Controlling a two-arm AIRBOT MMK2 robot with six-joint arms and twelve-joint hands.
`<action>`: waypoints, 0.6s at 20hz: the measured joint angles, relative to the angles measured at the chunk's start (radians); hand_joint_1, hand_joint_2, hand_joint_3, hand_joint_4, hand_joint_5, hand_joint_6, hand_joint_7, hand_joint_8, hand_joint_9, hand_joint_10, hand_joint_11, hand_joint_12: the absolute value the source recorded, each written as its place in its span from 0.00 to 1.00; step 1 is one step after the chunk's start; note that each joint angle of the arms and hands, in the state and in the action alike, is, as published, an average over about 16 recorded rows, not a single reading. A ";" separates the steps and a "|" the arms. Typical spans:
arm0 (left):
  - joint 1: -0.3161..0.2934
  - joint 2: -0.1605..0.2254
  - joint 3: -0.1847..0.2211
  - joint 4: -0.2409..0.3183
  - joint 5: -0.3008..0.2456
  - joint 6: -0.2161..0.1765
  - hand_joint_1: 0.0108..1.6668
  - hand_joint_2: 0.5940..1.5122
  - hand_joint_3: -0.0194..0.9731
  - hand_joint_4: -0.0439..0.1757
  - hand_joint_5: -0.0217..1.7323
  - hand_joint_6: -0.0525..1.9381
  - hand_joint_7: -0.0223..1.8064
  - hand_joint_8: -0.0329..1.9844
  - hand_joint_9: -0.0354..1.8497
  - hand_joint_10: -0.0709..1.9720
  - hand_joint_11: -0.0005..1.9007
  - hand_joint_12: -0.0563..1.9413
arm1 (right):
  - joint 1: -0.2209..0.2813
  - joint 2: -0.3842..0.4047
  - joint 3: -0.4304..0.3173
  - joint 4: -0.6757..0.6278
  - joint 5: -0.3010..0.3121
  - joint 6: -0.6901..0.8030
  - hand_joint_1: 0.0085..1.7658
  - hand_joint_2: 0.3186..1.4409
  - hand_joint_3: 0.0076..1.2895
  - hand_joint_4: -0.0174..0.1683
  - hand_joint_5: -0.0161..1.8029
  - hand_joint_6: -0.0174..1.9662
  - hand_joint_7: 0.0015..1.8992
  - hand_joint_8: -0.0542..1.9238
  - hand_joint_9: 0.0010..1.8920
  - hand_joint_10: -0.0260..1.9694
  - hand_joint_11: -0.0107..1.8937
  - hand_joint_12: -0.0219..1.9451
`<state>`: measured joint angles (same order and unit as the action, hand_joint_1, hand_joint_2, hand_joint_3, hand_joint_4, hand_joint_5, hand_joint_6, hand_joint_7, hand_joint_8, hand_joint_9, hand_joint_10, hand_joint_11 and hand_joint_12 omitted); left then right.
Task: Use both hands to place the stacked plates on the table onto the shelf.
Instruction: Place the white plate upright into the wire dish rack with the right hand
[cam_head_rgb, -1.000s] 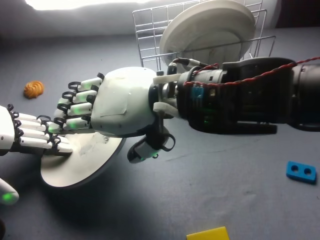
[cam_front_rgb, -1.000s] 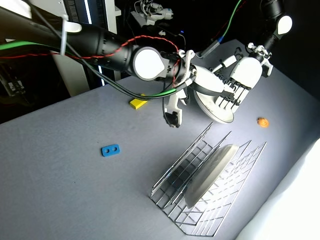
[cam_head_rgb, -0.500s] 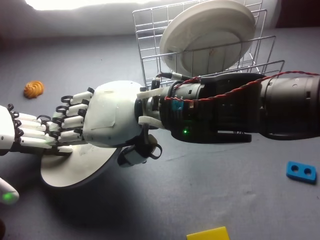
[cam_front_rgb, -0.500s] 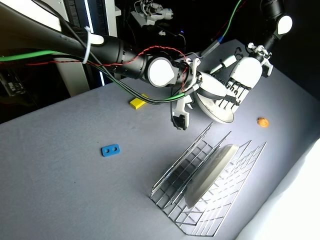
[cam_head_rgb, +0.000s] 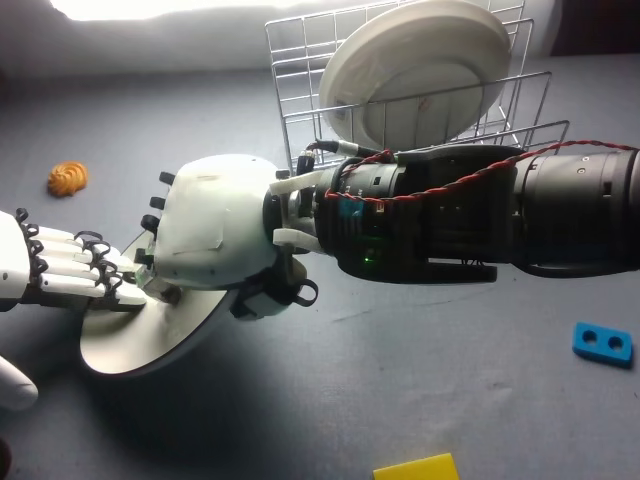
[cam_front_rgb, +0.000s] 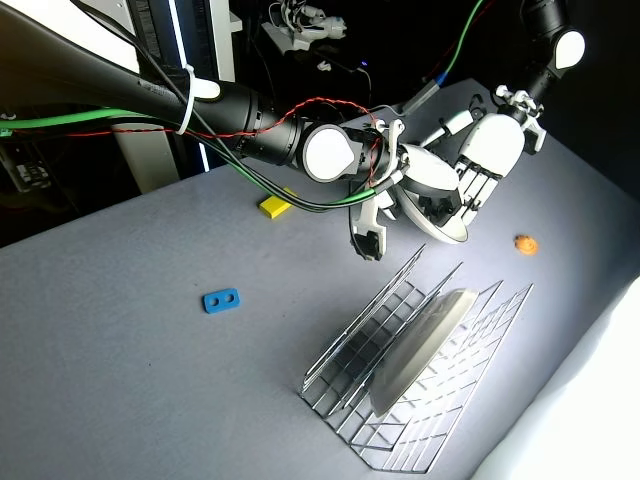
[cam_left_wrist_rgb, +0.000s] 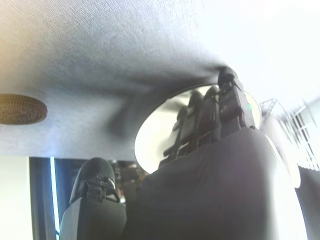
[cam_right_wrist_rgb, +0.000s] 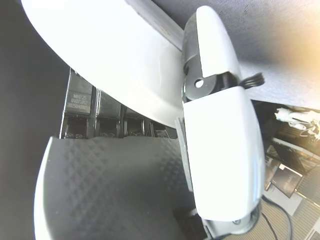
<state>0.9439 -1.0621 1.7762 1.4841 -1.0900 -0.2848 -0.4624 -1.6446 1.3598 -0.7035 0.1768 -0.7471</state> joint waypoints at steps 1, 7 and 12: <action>-0.011 -0.001 0.002 0.008 -0.001 -0.001 0.01 0.62 0.02 0.18 0.01 0.01 0.02 0.01 0.01 0.02 0.01 0.03 | 0.000 0.000 0.000 0.000 0.004 -0.001 0.65 0.64 0.00 0.04 0.31 0.25 0.32 0.28 0.39 0.34 0.30 0.63; -0.142 0.006 0.011 0.064 -0.007 -0.007 0.01 0.62 0.02 0.19 0.01 0.02 0.02 0.01 0.02 0.03 0.01 0.03 | 0.000 0.004 -0.001 0.010 0.011 -0.002 0.67 0.62 0.00 0.02 0.37 0.35 0.40 0.40 0.49 0.56 0.40 0.68; -0.275 0.019 0.017 0.116 -0.015 -0.011 0.01 0.62 0.02 0.20 0.01 0.03 0.02 0.01 0.02 0.04 0.01 0.04 | 0.011 0.028 -0.028 0.050 -0.003 -0.002 0.68 0.62 0.00 0.03 0.38 0.38 0.41 0.43 0.49 0.64 0.39 0.69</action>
<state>0.6690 -1.0434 1.7933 1.6003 -1.1046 -0.2955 -0.4516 -1.6164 1.3319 -0.6535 0.1739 -0.7488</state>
